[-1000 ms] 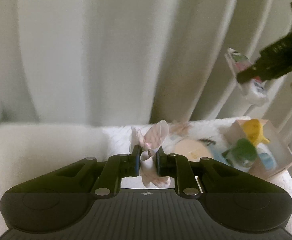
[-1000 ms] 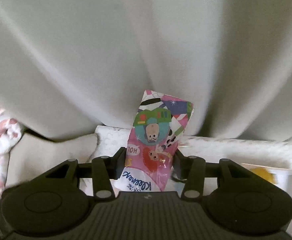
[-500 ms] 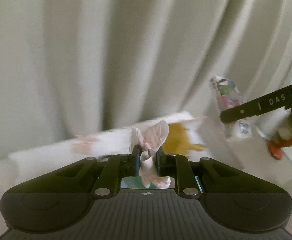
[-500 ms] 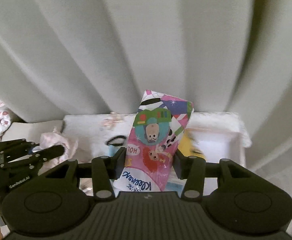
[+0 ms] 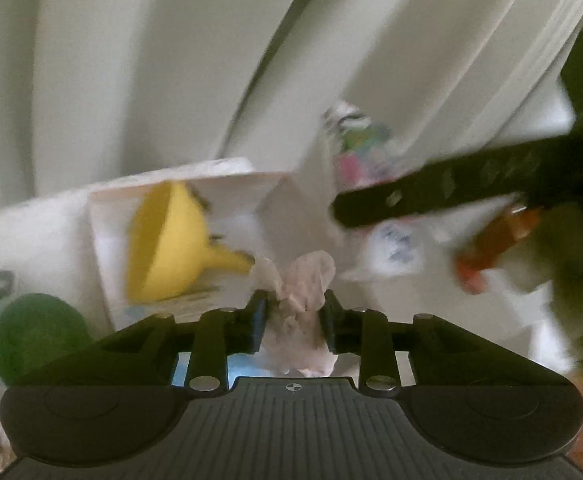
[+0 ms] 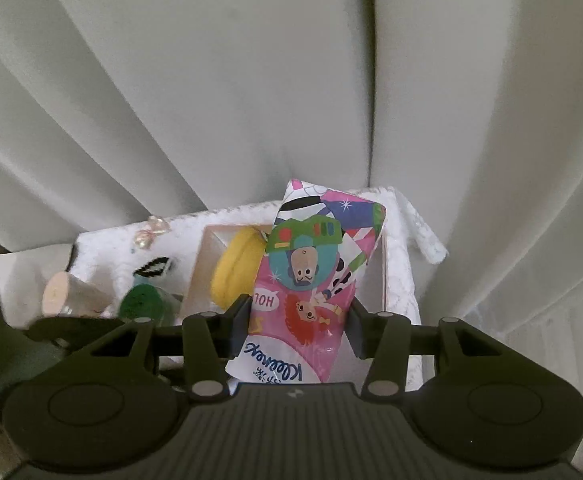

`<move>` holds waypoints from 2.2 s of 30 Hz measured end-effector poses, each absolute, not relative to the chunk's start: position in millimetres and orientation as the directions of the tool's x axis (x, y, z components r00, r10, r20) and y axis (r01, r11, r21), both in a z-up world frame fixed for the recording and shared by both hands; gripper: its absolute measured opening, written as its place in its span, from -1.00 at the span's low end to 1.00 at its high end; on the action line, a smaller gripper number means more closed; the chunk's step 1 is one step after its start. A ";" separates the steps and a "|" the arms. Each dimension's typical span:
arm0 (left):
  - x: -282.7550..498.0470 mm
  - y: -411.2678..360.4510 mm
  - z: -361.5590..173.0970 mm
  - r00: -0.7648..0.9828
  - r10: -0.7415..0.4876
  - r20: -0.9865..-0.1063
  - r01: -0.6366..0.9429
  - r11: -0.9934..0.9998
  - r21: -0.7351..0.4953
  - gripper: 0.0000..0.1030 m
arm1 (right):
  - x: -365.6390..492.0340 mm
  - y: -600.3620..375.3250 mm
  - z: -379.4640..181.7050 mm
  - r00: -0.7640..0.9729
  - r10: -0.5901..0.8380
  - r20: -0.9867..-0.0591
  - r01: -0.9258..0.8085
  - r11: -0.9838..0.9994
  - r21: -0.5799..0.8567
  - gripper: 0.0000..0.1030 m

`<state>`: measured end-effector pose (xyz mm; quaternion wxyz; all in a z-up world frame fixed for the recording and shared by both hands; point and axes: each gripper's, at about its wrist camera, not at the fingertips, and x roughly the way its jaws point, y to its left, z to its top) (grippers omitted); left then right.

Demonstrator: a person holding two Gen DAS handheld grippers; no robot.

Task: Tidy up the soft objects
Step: 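Release tissue pack into pink box with right tool while left tool releases bow, then grasp the small pink ribbon bow with the right tool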

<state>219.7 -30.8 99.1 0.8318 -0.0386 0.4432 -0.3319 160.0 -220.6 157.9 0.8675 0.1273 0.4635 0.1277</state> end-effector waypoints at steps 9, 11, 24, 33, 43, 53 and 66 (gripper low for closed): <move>199.7 2.8 110.4 0.466 -0.641 -0.609 0.551 0.749 -0.367 -0.38 | 195.1 -215.4 117.4 0.462 0.378 -0.803 -0.113 0.922 0.369 0.04; 195.8 5.5 111.8 0.448 -0.662 -0.601 0.575 0.728 -0.373 -0.38 | 199.2 -209.1 114.5 0.453 0.389 -0.802 -0.138 0.919 0.368 0.07; 172.7 -53.1 62.2 0.488 -0.501 -0.715 0.679 0.733 -0.050 -0.35 | 169.7 -221.7 152.7 0.544 0.411 -0.732 -0.171 0.908 0.383 0.28; 142.2 -38.8 78.4 0.568 -0.490 -0.662 0.710 0.698 0.093 -0.21 | 174.8 -200.2 98.5 0.351 0.445 -0.824 -0.196 0.895 0.400 -0.61; 118.5 12.3 132.4 0.612 -0.550 -0.568 0.650 0.759 -0.035 -0.23 | 181.7 -196.9 77.0 0.349 0.321 -0.880 -0.120 0.947 0.298 -0.62; 77.5 189.8 184.6 0.821 -0.322 -0.472 0.315 0.944 -0.096 -0.28 | 162.6 -208.3 132.0 0.494 0.310 -0.812 -0.090 0.947 0.307 0.05; 62.1 263.2 69.0 0.688 -0.332 -0.646 0.105 0.926 -0.363 -0.29 | 124.1 -98.4 197.2 0.680 0.403 -0.613 -0.321 0.915 0.246 0.40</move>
